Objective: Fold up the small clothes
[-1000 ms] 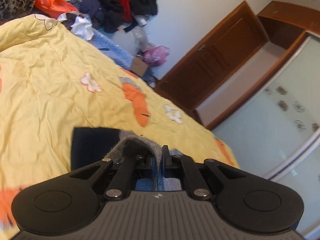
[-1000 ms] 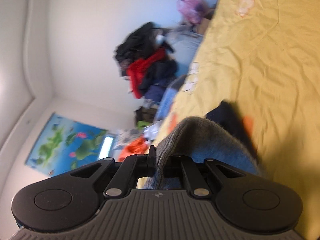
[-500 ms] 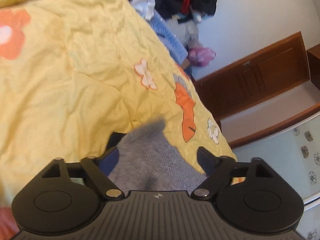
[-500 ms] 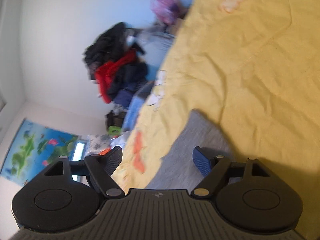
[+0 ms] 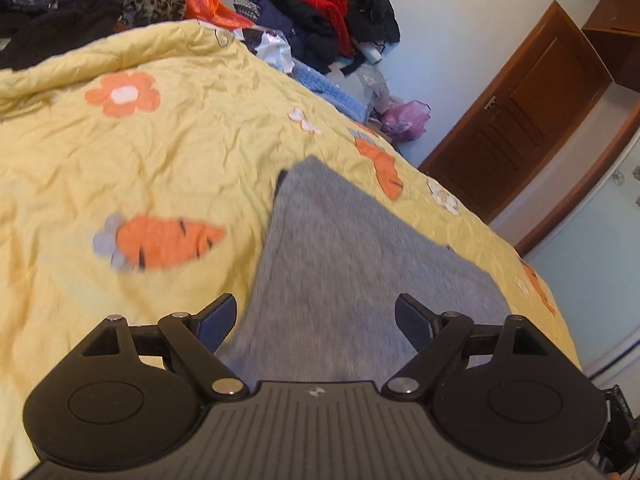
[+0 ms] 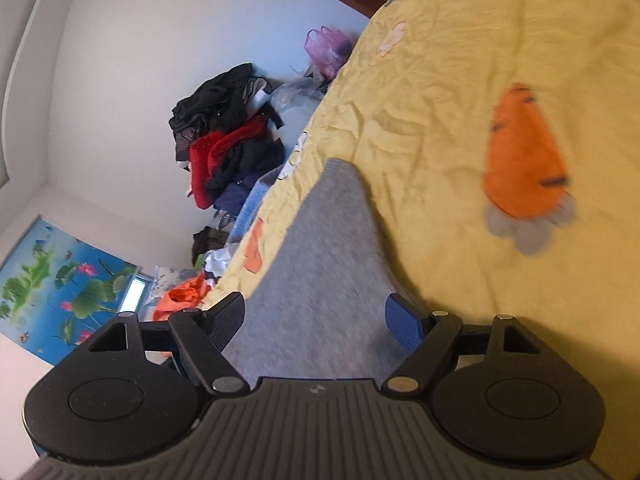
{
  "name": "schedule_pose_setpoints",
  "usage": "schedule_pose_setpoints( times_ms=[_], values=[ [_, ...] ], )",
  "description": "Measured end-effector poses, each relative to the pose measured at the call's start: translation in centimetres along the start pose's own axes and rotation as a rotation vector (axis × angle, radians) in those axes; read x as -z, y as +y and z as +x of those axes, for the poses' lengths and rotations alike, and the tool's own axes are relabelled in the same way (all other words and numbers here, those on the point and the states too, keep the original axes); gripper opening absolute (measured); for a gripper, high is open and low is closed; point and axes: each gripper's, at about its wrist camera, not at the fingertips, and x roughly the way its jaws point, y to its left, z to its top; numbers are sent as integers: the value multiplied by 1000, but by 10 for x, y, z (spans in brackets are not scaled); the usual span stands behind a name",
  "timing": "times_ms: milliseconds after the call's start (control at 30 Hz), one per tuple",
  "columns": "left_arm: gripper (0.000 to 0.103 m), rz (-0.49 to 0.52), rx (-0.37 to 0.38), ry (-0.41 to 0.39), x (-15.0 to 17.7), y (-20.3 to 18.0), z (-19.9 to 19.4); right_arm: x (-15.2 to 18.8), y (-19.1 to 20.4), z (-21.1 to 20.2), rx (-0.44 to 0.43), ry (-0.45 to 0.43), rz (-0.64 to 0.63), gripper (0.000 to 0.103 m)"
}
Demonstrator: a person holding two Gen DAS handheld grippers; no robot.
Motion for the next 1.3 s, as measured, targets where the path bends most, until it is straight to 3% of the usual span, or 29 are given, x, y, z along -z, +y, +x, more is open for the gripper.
schedule_pose_setpoints(
  times_ms=[200, 367, 700, 867, 900, 933, 967, 1033, 1100, 1167, 1300],
  values=[
    [87, -77, -15, 33, 18, 25, -29, 21, 1, -27, 55, 17, -64, 80],
    [87, -156, 3, 85, 21, 38, -30, 31, -5, -34, 66, 41, -66, 80],
    [87, -347, 113, 91, 22, 38, 1, 32, 7, -16, 49, 75, -55, 80],
    [84, -345, 78, 59, 18, 35, 23, 31, 7, 0, 31, 63, -12, 73],
    [82, -338, 66, 52, 17, 33, 24, 31, 8, 5, 42, 66, -10, 71],
    [66, -323, 46, 49, 16, 31, 25, 31, 9, 10, 52, 71, -13, 65],
    [41, -295, 17, 57, 15, 28, 27, 31, 10, 14, 66, 78, -22, 58],
    [20, -233, -59, 78, 15, 23, 33, 32, 13, 21, 109, 94, -62, 48],
    [20, -211, -71, 74, 15, 23, 33, 33, 16, 25, 146, 94, -109, 34],
    [10, -195, -94, 68, 13, 21, 32, 31, 18, 27, 170, 105, -134, 18],
    [6, -167, -128, 50, 11, 15, 21, 27, 23, 20, 162, 103, -154, 13]
  ],
)
